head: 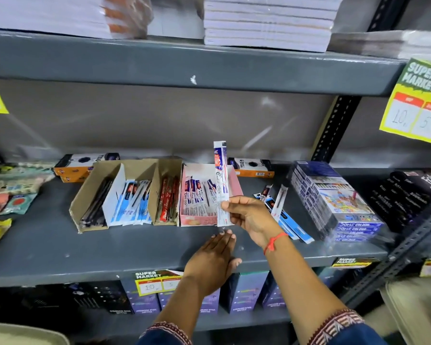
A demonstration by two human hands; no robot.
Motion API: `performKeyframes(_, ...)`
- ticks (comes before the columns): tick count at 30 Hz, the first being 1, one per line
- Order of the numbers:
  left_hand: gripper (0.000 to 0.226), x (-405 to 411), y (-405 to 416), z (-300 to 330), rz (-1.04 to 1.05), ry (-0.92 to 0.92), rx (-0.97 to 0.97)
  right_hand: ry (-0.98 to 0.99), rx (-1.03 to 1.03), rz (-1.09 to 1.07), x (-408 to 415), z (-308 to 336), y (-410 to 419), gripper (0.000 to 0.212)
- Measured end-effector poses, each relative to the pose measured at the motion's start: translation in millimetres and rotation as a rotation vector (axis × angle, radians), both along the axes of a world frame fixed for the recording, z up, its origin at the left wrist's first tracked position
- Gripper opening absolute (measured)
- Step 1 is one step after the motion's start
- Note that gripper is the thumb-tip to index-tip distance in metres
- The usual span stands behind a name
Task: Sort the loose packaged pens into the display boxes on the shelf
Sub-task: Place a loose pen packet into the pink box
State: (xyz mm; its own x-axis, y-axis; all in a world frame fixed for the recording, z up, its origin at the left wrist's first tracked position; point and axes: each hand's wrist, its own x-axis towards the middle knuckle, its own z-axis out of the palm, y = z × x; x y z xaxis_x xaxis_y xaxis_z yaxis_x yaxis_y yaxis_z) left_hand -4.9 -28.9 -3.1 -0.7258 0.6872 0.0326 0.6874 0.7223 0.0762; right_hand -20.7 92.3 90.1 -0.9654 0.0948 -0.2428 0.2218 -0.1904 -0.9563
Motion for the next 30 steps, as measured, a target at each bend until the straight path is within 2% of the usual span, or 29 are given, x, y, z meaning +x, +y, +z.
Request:
performKeyframes(2,0.066,-6,-5,4,-0.025,-0.021,-0.054,-0.012,-0.014,-0.036,-9,2,-4,0.015)
performKeyframes(5,0.064,-18,-21,4,-0.056,-0.044,-0.081,-0.041,0.069,-0.059,-31,9,-11,0.02)
performKeyframes(9,0.095,-18,-32,-3,-0.062,-0.025,0.01,-0.1,0.348,-0.06,-68,-2,-17,0.034)
performKeyframes(10,0.097,-19,-32,-7,-0.061,-0.014,0.029,-0.108,0.418,-0.047,-77,-8,-19,0.036)
performKeyframes(12,0.092,-20,-30,-6,-0.054,0.062,0.084,-0.13,0.51,-0.02,-89,-15,-21,0.038)
performKeyframes(15,0.082,-23,-34,-10,-0.029,0.019,0.114,-0.194,0.628,0.023,-102,-26,-25,0.035)
performKeyframes(19,0.073,-22,-35,-15,-0.005,-0.013,0.09,-0.177,1.002,0.082,-106,-44,-30,0.035)
performKeyframes(22,0.072,-23,-33,-18,-0.024,0.076,0.08,-0.18,1.081,0.079,-101,-42,-29,0.01)
performKeyframes(25,0.073,-25,-33,-19,-0.022,0.119,0.076,-0.156,1.17,0.086,-96,-33,-27,0.017)
performKeyframes(28,0.072,-26,-34,-21,-0.025,0.135,0.076,-0.046,1.076,-0.095,-80,-19,-16,0.026)
performKeyframes(30,0.071,-26,-34,-21,-0.016,0.129,0.08,0.056,0.981,-0.377,-64,-10,6,0.027)
